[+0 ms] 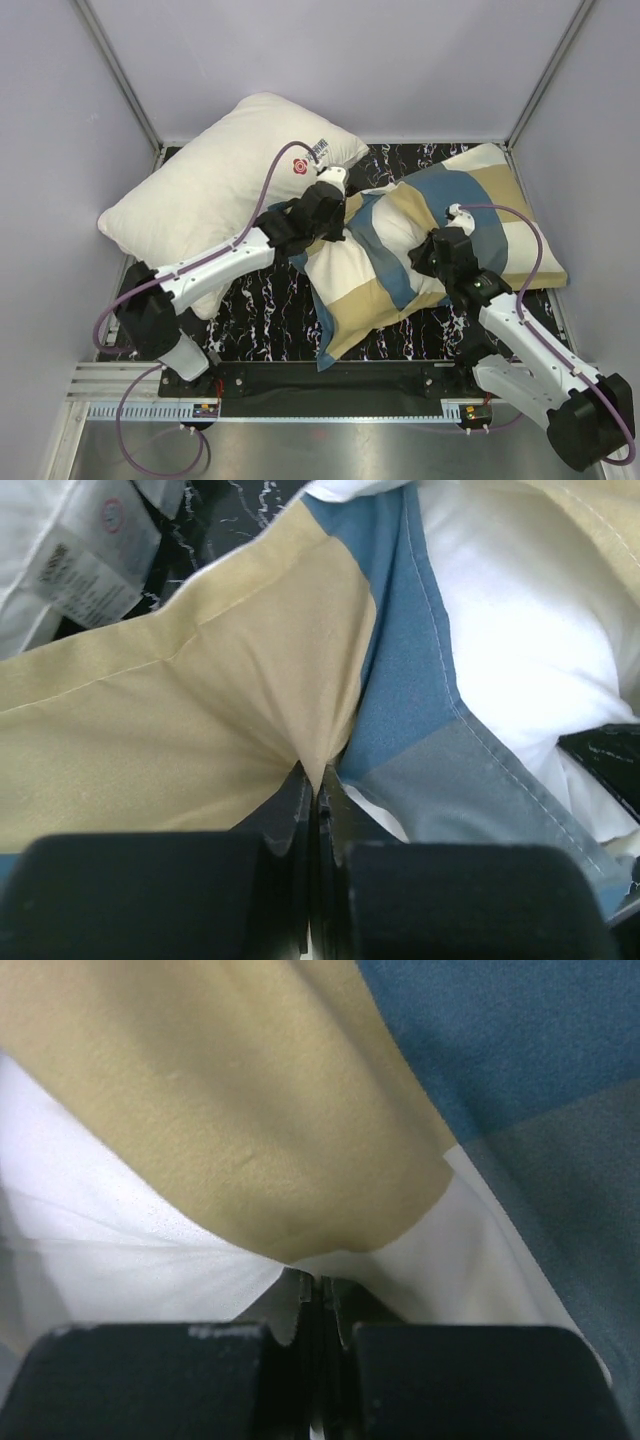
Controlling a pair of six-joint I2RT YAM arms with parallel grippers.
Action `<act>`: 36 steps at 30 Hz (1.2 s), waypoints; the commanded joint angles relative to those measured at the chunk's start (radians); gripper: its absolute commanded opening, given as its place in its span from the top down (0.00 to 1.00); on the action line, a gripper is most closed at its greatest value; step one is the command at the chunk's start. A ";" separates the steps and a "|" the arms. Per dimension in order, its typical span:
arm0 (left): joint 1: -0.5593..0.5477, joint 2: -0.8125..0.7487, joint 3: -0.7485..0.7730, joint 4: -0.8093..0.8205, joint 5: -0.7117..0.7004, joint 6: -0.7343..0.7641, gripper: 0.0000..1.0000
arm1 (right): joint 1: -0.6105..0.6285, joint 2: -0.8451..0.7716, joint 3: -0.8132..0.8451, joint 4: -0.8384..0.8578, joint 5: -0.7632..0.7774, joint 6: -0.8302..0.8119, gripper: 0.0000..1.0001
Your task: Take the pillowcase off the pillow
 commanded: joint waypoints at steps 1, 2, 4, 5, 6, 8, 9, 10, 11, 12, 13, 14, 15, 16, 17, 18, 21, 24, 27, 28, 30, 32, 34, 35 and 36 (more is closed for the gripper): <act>0.060 -0.142 -0.050 -0.017 -0.033 0.020 1.00 | -0.013 0.039 -0.018 -0.092 0.102 0.001 1.00; 0.080 -0.162 -0.087 -0.017 -0.034 0.020 1.00 | -0.013 0.047 -0.020 -0.095 0.100 0.000 1.00; 0.106 -0.228 -0.125 -0.006 -0.028 0.020 1.00 | -0.015 0.050 -0.021 -0.097 0.106 0.007 1.00; 0.130 -0.248 -0.160 -0.005 -0.024 0.019 1.00 | -0.015 0.050 -0.023 -0.095 0.111 0.009 1.00; 0.141 -0.287 -0.174 -0.005 -0.020 0.019 1.00 | -0.019 0.050 -0.022 -0.101 0.113 0.013 1.00; 0.175 -0.321 -0.216 -0.006 -0.011 0.023 1.00 | -0.022 0.048 -0.020 -0.106 0.117 0.018 1.00; 0.184 -0.349 -0.229 -0.008 -0.013 0.025 1.00 | -0.027 0.050 -0.020 -0.108 0.116 0.019 1.00; 0.192 -0.360 -0.243 -0.009 -0.013 0.026 1.00 | -0.030 0.048 -0.020 -0.112 0.119 0.024 1.00; 0.210 -0.372 -0.269 -0.011 -0.007 0.027 1.00 | -0.030 0.050 -0.020 -0.112 0.119 0.024 1.00; 0.216 -0.392 -0.282 -0.012 -0.007 0.027 1.00 | -0.035 0.050 -0.020 -0.114 0.119 0.026 1.00; 0.221 -0.401 -0.295 -0.012 -0.008 0.027 1.00 | -0.038 0.048 -0.020 -0.115 0.120 0.027 1.00; 0.232 -0.418 -0.326 -0.006 -0.008 0.022 1.00 | -0.039 0.050 -0.020 -0.117 0.120 0.027 1.00; 0.236 -0.426 -0.340 0.005 -0.007 0.019 1.00 | -0.039 0.048 -0.020 -0.115 0.120 0.029 1.00; 0.239 -0.432 -0.355 0.011 -0.002 0.017 1.00 | -0.044 0.050 -0.021 -0.115 0.120 0.030 1.00; 0.239 -0.438 -0.381 0.017 0.004 0.014 1.00 | -0.044 0.050 -0.022 -0.117 0.120 0.032 1.00; 0.241 -0.438 -0.394 0.023 0.001 0.013 1.00 | -0.045 0.051 -0.023 -0.121 0.122 0.035 1.00; 0.241 -0.432 -0.446 0.035 -0.025 0.004 1.00 | -0.055 0.044 -0.023 -0.131 0.126 0.042 1.00; 0.241 -0.424 -0.516 0.083 -0.002 -0.027 1.00 | -0.058 0.027 -0.014 -0.144 0.126 0.032 1.00; 0.235 -0.400 -0.572 0.139 0.045 -0.055 1.00 | -0.058 0.005 0.012 -0.151 0.090 0.009 1.00; 0.223 -0.392 -0.588 0.152 0.049 -0.058 1.00 | -0.056 -0.011 0.023 -0.151 0.059 0.003 1.00; 0.204 -0.371 -0.602 0.190 0.056 -0.055 1.00 | -0.056 -0.027 0.047 -0.106 0.005 -0.025 0.98; 0.167 -0.343 -0.613 0.215 0.064 -0.052 1.00 | -0.056 -0.028 0.089 -0.074 -0.082 -0.030 0.84; 0.141 -0.319 -0.618 0.230 0.062 -0.055 1.00 | -0.042 0.005 0.132 -0.045 -0.172 -0.046 0.72; 0.135 -0.293 -0.621 0.239 0.064 -0.058 1.00 | -0.026 0.021 0.180 -0.042 -0.176 -0.050 0.58; 0.129 -0.282 -0.625 0.255 0.065 -0.061 1.00 | 0.011 0.034 0.207 -0.043 -0.164 -0.068 0.52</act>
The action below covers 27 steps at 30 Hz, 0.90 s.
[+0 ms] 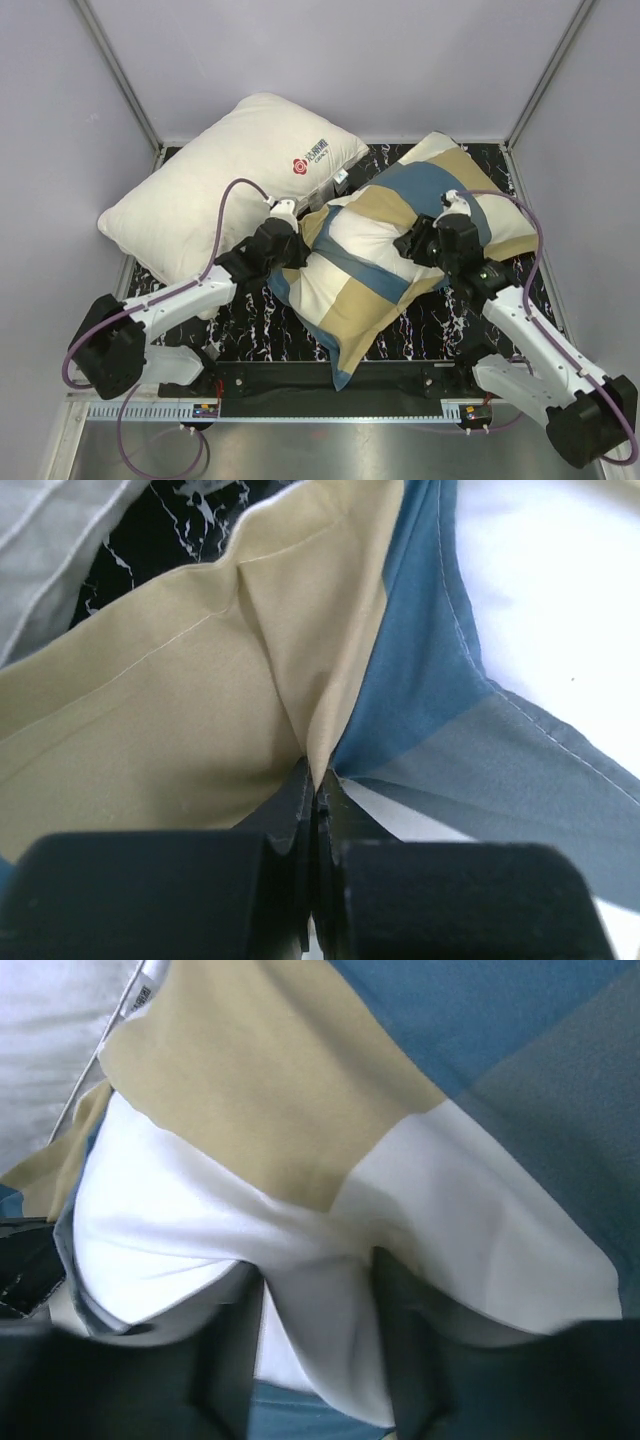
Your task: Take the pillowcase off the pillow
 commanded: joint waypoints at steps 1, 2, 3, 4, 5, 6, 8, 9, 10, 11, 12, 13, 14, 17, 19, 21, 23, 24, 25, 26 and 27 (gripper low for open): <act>-0.026 0.069 -0.054 -0.033 -0.044 0.018 1.00 | 0.118 0.060 0.138 -0.013 0.087 -0.079 0.42; -0.029 0.084 -0.062 -0.021 -0.041 0.016 1.00 | 0.174 0.079 0.169 -0.019 0.133 -0.090 0.30; -0.034 0.090 -0.066 0.001 -0.039 0.013 1.00 | 0.214 0.102 0.235 -0.030 0.181 -0.114 0.26; -0.036 0.099 -0.075 0.014 -0.039 0.010 1.00 | 0.258 0.146 0.297 -0.030 0.184 -0.120 0.22; -0.036 0.102 -0.079 0.019 -0.037 0.008 1.00 | 0.268 0.166 0.322 -0.022 0.180 -0.125 0.20; -0.036 0.104 -0.080 0.019 -0.036 0.007 1.00 | 0.274 0.185 0.345 -0.015 0.165 -0.133 0.19; -0.037 0.104 -0.085 0.027 -0.036 0.007 1.00 | 0.303 0.237 0.414 -0.005 0.180 -0.157 0.17; -0.037 0.101 -0.088 0.028 -0.036 0.008 1.00 | 0.311 0.269 0.437 -0.007 0.186 -0.163 0.17; -0.039 0.099 -0.088 0.030 -0.036 0.007 1.00 | 0.321 0.284 0.457 -0.009 0.189 -0.170 0.16; -0.039 0.096 -0.089 0.030 -0.036 0.007 1.00 | 0.334 0.297 0.491 -0.004 0.189 -0.180 0.16; -0.039 0.095 -0.089 0.031 -0.036 0.007 1.00 | 0.338 0.317 0.503 0.005 0.188 -0.185 0.15; -0.040 0.092 -0.092 0.032 -0.034 0.008 1.00 | 0.344 0.329 0.514 0.013 0.185 -0.189 0.14; -0.040 0.092 -0.092 0.036 -0.033 0.007 1.00 | 0.354 0.343 0.530 0.028 0.178 -0.197 0.14; -0.040 0.085 -0.094 0.042 -0.025 0.001 1.00 | 0.355 0.412 0.547 0.051 0.165 -0.208 0.12; -0.045 0.081 -0.097 0.045 -0.021 -0.002 1.00 | 0.355 0.481 0.556 0.050 0.162 -0.208 0.11; -0.051 0.079 -0.100 0.048 -0.019 -0.005 1.00 | 0.355 0.548 0.550 0.048 0.175 -0.191 0.11; -0.057 0.073 -0.100 0.048 -0.019 -0.007 1.00 | 0.355 0.590 0.525 0.051 0.198 -0.162 0.11; -0.059 0.072 -0.103 0.048 -0.019 -0.008 1.00 | 0.354 0.629 0.516 0.050 0.204 -0.154 0.11; -0.060 0.066 -0.105 0.048 -0.018 -0.008 1.00 | 0.355 0.648 0.501 0.044 0.211 -0.147 0.10; -0.062 0.063 -0.109 0.048 -0.019 -0.008 1.00 | 0.354 0.675 0.490 0.041 0.229 -0.128 0.10; -0.063 0.055 -0.111 0.047 -0.021 -0.008 1.00 | 0.355 0.685 0.479 0.041 0.240 -0.119 0.09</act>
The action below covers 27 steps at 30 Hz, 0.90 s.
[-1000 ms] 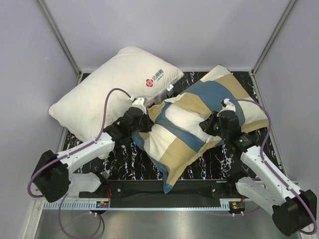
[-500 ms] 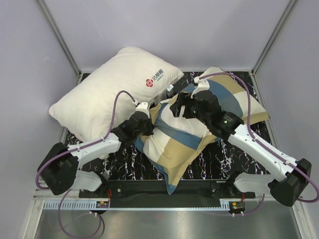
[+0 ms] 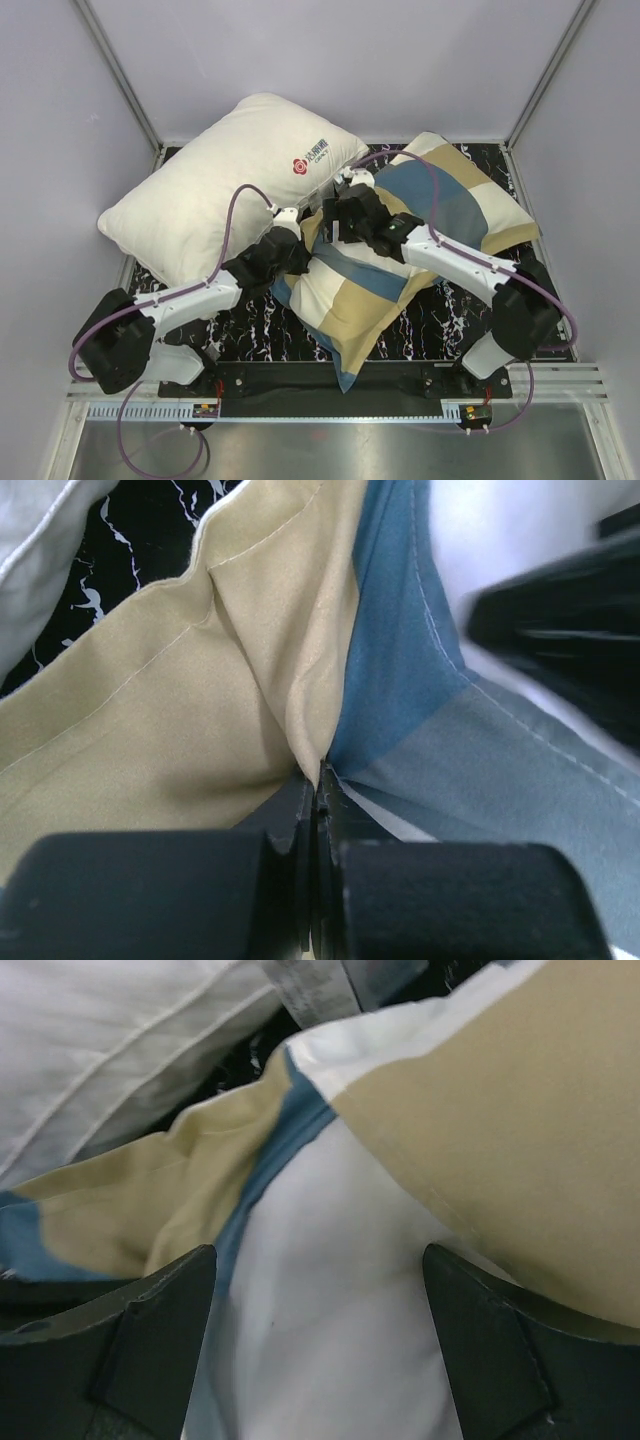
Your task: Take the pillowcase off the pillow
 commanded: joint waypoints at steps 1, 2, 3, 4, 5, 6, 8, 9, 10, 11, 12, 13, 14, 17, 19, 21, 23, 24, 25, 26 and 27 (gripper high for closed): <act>-0.023 -0.008 -0.044 -0.060 0.031 -0.007 1.00 | 0.005 0.048 -0.038 0.007 0.078 0.059 0.09; -0.025 -0.011 -0.050 -0.058 0.031 -0.007 1.00 | 0.006 0.054 -0.060 0.001 0.094 0.079 0.08; -0.023 -0.016 -0.054 -0.061 0.030 -0.007 1.00 | 0.006 0.057 -0.067 -0.002 0.117 0.088 0.07; -0.023 -0.022 -0.056 -0.063 0.028 -0.005 1.00 | 0.006 0.057 -0.089 -0.004 0.129 0.096 0.07; -0.025 -0.025 -0.057 -0.066 0.027 -0.005 1.00 | 0.006 0.056 -0.098 -0.005 0.150 0.111 0.06; -0.023 -0.030 -0.062 -0.066 0.024 -0.005 1.00 | 0.006 0.051 -0.106 -0.010 0.163 0.120 0.05; -0.023 -0.042 -0.067 -0.070 0.017 -0.005 1.00 | 0.006 0.046 -0.133 -0.016 0.187 0.146 0.04; -0.025 -0.045 -0.071 -0.070 0.016 -0.005 1.00 | 0.006 0.034 -0.149 -0.005 0.189 0.154 0.02; -0.025 -0.050 -0.074 -0.070 0.016 -0.003 1.00 | 0.006 0.022 -0.181 0.010 0.186 0.162 0.02; -0.023 -0.051 -0.076 -0.072 0.016 -0.003 1.00 | 0.005 0.011 -0.196 0.042 0.180 0.180 0.01; -0.023 -0.051 -0.079 -0.072 0.014 -0.003 1.00 | 0.005 -0.007 -0.208 0.048 0.184 0.192 0.00; -0.023 -0.051 -0.080 -0.072 0.013 -0.003 1.00 | 0.003 -0.015 -0.219 0.050 0.195 0.204 0.00; -0.023 -0.051 -0.083 -0.075 0.013 -0.005 1.00 | 0.005 -0.020 -0.219 0.038 0.219 0.221 0.00; -0.023 -0.059 -0.097 -0.072 0.013 -0.010 1.00 | 0.005 -0.029 -0.210 0.004 0.265 0.237 0.00; -0.023 -0.066 -0.108 -0.067 0.013 -0.014 1.00 | 0.003 -0.033 -0.209 -0.004 0.272 0.234 0.00; -0.025 -0.073 -0.108 -0.070 0.013 -0.014 1.00 | 0.003 -0.026 -0.205 -0.011 0.275 0.232 0.00; -0.025 -0.076 -0.105 -0.078 0.010 -0.011 1.00 | 0.003 -0.017 -0.205 -0.030 0.298 0.243 0.00; -0.023 -0.080 -0.102 -0.083 0.007 -0.010 1.00 | 0.003 -0.013 -0.209 -0.039 0.307 0.249 0.00; -0.025 -0.083 -0.102 -0.089 0.002 -0.008 1.00 | 0.003 -0.015 -0.216 -0.056 0.318 0.257 0.00; -0.023 -0.088 -0.103 -0.092 0.001 -0.007 1.00 | 0.003 -0.017 -0.219 -0.063 0.341 0.258 0.00; -0.023 -0.096 -0.105 -0.095 -0.001 -0.007 1.00 | 0.002 -0.018 -0.222 -0.074 0.351 0.258 0.00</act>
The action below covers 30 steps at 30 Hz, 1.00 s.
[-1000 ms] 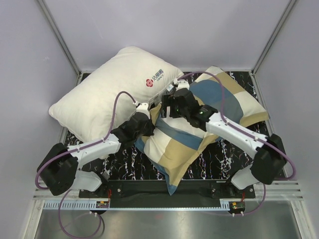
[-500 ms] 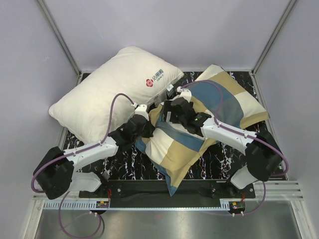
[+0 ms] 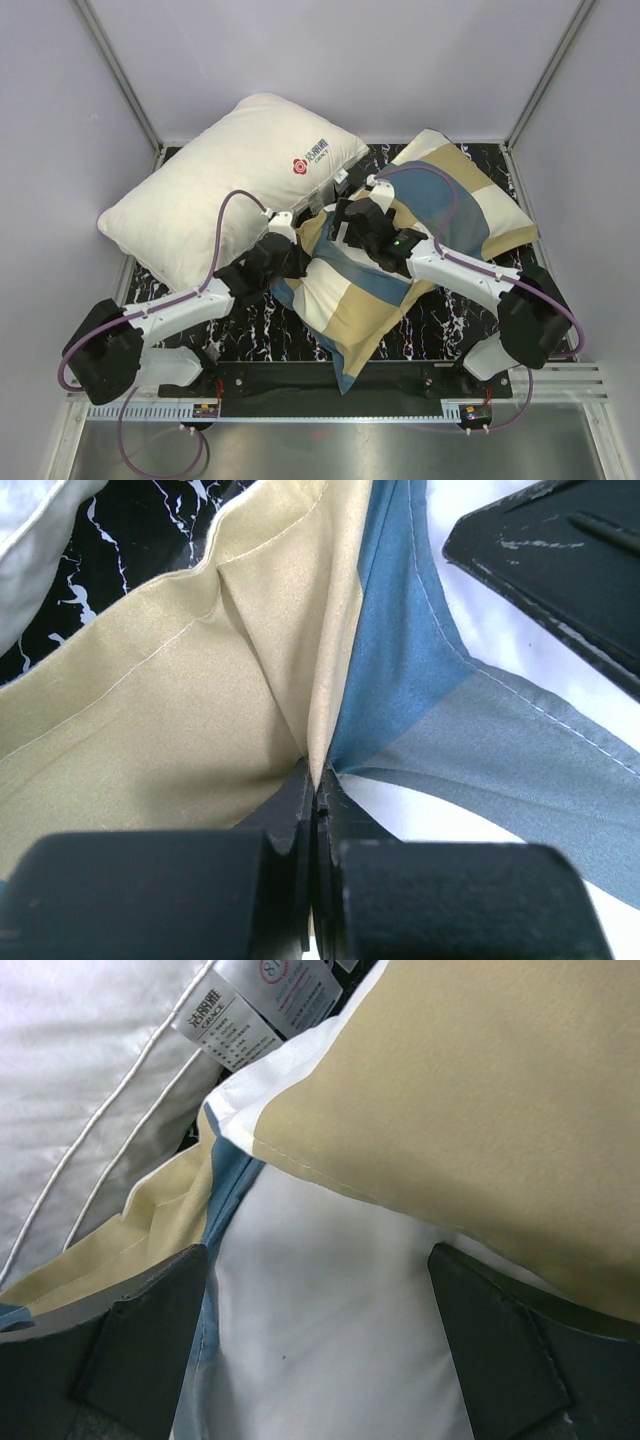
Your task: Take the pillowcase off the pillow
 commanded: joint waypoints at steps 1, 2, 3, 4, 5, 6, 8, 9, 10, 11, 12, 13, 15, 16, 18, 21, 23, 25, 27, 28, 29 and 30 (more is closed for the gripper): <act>-0.010 -0.016 -0.040 -0.137 -0.002 0.014 1.00 | -0.012 0.022 -0.054 -0.234 0.159 0.019 0.00; -0.009 -0.019 -0.042 -0.139 -0.004 0.016 1.00 | -0.012 0.020 -0.054 -0.245 0.180 0.019 0.00; -0.009 -0.022 -0.042 -0.140 -0.007 0.016 1.00 | -0.013 0.022 -0.054 -0.257 0.188 0.021 0.00; -0.009 -0.024 -0.042 -0.145 -0.009 0.018 1.00 | -0.013 0.022 -0.054 -0.263 0.193 0.019 0.00; -0.010 -0.025 -0.040 -0.145 -0.010 0.018 1.00 | -0.013 0.020 -0.054 -0.272 0.197 0.021 0.00; -0.010 -0.025 -0.040 -0.145 -0.009 0.018 1.00 | -0.012 0.023 -0.055 -0.272 0.196 0.019 0.00; -0.009 -0.025 -0.034 -0.145 -0.007 0.016 1.00 | -0.012 0.034 -0.058 -0.272 0.179 0.013 0.00; -0.010 -0.024 -0.032 -0.145 -0.007 0.016 1.00 | -0.012 0.040 -0.057 -0.274 0.171 0.010 0.00; -0.009 -0.022 -0.029 -0.146 -0.006 0.018 1.00 | -0.012 0.045 -0.058 -0.275 0.164 0.004 0.00; -0.009 -0.021 -0.022 -0.148 -0.006 0.021 1.00 | -0.013 0.052 -0.058 -0.274 0.136 -0.004 0.01; -0.009 -0.015 -0.017 -0.148 -0.006 0.024 1.00 | -0.010 0.063 -0.058 -0.274 0.124 -0.011 0.00; -0.009 -0.010 -0.011 -0.153 -0.009 0.031 1.00 | -0.010 0.066 -0.063 -0.263 0.105 -0.028 0.00; -0.010 0.004 0.006 -0.156 -0.010 0.041 1.00 | -0.010 0.069 -0.074 -0.252 0.055 -0.048 0.00; -0.010 0.010 0.012 -0.159 -0.012 0.048 1.00 | -0.010 0.069 -0.081 -0.245 0.030 -0.062 0.00; -0.009 0.025 0.029 -0.160 -0.015 0.054 1.00 | -0.012 0.075 -0.087 -0.242 0.004 -0.076 0.00; -0.009 0.036 0.046 -0.162 -0.013 0.060 1.00 | -0.012 0.097 -0.091 -0.242 -0.042 -0.096 0.00; -0.009 0.037 0.058 -0.163 -0.013 0.060 1.00 | -0.010 0.124 -0.091 -0.232 -0.070 -0.100 0.00; -0.009 0.034 0.064 -0.168 -0.013 0.062 1.00 | -0.012 0.149 -0.092 -0.222 -0.091 -0.102 0.03; -0.009 0.022 0.070 -0.176 -0.015 0.062 1.00 | -0.012 0.190 -0.087 -0.209 -0.116 -0.104 0.43; -0.009 0.016 0.072 -0.179 -0.016 0.062 1.00 | -0.012 0.199 -0.086 -0.196 -0.128 -0.101 0.68; -0.009 0.008 0.066 -0.182 -0.018 0.061 1.00 | -0.010 0.215 -0.083 -0.189 -0.126 -0.097 0.85; -0.009 -0.010 0.063 -0.191 -0.022 0.059 1.00 | -0.010 0.219 -0.074 -0.191 -0.126 -0.096 1.00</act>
